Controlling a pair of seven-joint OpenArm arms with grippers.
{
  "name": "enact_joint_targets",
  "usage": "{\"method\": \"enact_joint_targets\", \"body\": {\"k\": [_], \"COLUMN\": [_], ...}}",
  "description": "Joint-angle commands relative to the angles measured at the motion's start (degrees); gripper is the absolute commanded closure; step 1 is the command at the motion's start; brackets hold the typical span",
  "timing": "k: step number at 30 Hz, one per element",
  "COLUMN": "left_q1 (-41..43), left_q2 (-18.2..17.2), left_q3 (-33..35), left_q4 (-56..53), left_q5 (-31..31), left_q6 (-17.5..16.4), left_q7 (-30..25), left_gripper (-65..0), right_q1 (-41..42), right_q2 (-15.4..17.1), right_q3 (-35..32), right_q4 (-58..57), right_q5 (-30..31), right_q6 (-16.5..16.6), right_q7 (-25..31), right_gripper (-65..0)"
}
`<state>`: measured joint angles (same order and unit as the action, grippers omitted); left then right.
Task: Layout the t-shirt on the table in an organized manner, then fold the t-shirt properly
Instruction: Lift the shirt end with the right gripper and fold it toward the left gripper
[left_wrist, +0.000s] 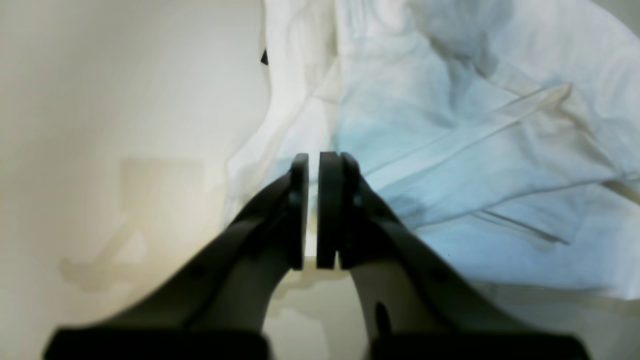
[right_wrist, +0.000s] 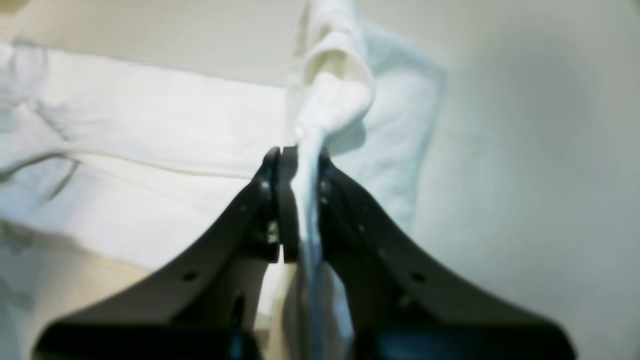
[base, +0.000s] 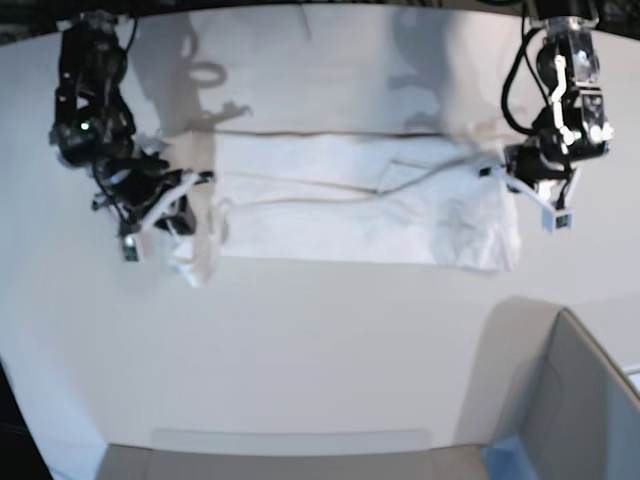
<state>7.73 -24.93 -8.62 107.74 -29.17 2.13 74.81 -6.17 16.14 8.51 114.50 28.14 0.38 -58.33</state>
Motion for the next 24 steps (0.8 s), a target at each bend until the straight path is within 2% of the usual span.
{"method": "enact_joint_targets", "body": {"k": [1, 10, 15, 20, 24], "left_q1": [-0.47, 1.64, 1.81, 1.81, 1.81], "left_q2": [-0.87, -0.87, -0.87, -0.87, -0.87], "left_q3": [-0.39, -5.14, -4.96, -4.96, -4.78], "left_q4": [0.96, 0.96, 0.96, 0.96, 0.96], "left_q5": [0.03, 0.03, 0.03, 0.03, 0.03], "left_q6": [0.02, 0.02, 0.02, 0.02, 0.02], "left_q7": [-0.56, -0.83, -0.74, -0.74, -0.74], "left_gripper": [-5.1, -5.1, -5.1, -5.1, -5.1], "right_q1": [1.47, 5.16, 8.24, 9.47, 9.74], "right_q2": [-0.36, -7.13, -8.98, -11.17, -11.53], "right_q3": [-1.26, -11.11, -14.97, -16.03, -16.91], "right_q4": [0.97, -0.52, -5.44, -8.7, -9.31], "right_q5": [-0.84, -10.87, -14.03, -16.23, -16.32], "right_q6": [0.28, 0.28, 0.28, 0.28, 0.36], "right_q7": [1.14, 1.4, 1.4, 1.49, 1.49], "right_gripper": [0.0, 0.0, 0.0, 0.0, 0.0]}}
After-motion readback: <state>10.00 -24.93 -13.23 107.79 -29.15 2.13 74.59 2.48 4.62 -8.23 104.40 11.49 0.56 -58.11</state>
